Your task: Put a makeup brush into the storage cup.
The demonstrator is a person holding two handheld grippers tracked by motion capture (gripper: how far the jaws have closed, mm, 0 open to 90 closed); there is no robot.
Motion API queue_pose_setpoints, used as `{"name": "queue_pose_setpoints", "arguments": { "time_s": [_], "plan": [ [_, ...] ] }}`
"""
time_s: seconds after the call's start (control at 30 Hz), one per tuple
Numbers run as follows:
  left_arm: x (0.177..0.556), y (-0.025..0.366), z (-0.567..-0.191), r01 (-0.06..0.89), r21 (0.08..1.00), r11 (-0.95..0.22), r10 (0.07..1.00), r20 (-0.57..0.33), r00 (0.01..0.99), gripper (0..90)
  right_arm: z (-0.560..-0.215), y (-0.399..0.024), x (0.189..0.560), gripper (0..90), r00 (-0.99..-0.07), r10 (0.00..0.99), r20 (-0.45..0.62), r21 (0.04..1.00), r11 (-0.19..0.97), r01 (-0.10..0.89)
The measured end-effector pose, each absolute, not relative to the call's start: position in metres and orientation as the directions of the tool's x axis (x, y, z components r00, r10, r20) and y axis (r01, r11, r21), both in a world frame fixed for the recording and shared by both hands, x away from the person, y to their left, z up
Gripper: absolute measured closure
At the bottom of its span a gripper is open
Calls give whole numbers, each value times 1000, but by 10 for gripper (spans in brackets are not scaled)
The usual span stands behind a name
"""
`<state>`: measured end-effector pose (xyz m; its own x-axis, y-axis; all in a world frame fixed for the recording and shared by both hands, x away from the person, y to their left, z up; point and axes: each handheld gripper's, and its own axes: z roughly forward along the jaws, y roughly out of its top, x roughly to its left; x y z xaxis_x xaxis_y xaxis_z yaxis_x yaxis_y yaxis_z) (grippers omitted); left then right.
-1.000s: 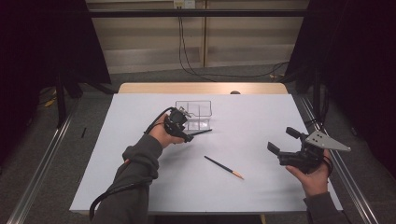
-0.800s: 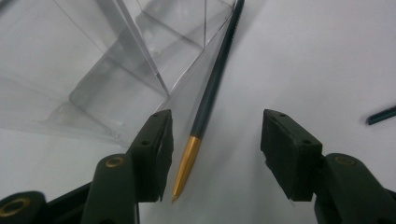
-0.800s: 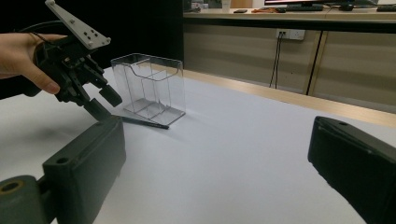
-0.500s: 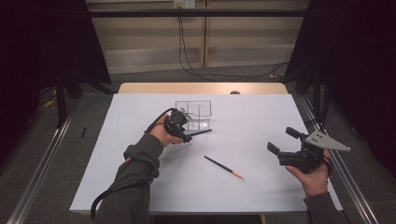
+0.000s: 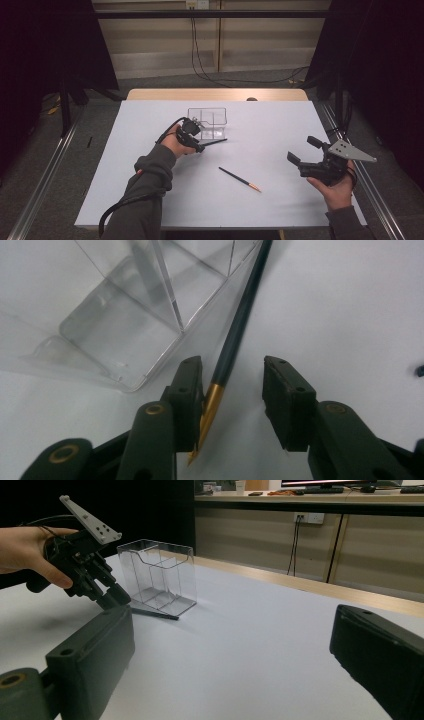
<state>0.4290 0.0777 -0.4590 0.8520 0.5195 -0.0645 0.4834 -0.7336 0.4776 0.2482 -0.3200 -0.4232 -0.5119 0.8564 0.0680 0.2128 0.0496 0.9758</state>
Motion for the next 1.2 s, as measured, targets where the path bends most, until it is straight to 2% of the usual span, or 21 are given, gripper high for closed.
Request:
{"name": "queue_pose_setpoints", "arguments": {
  "time_s": [0.3, 0.57, 0.9, 1.1, 1.2],
  "plan": [
    [429, 80, -459, 495, 478, -726, 524, -83, 848, 686, -423, -320, 248, 38, -513, 855, 76, 976, 41, 212],
    [428, 76, -456, 500, 428, -753, 508, -105, 855, 806, -423, -321, 248, 38, -513, 855, 73, 976, 45, 213],
    [427, 71, -455, 493, 403, -771, 503, -88, 860, 825, -424, -319, 248, 38, -519, 852, 64, 975, 57, 213],
    [426, 64, -454, 445, 381, -811, 467, -38, 883, 836, -424, -318, 249, 38, -523, 850, 58, 974, 66, 215],
    [425, 62, -453, 449, 386, -806, 460, -70, 885, 841, -425, -319, 249, 38, -521, 852, 52, 973, 74, 219]
  ]
}}
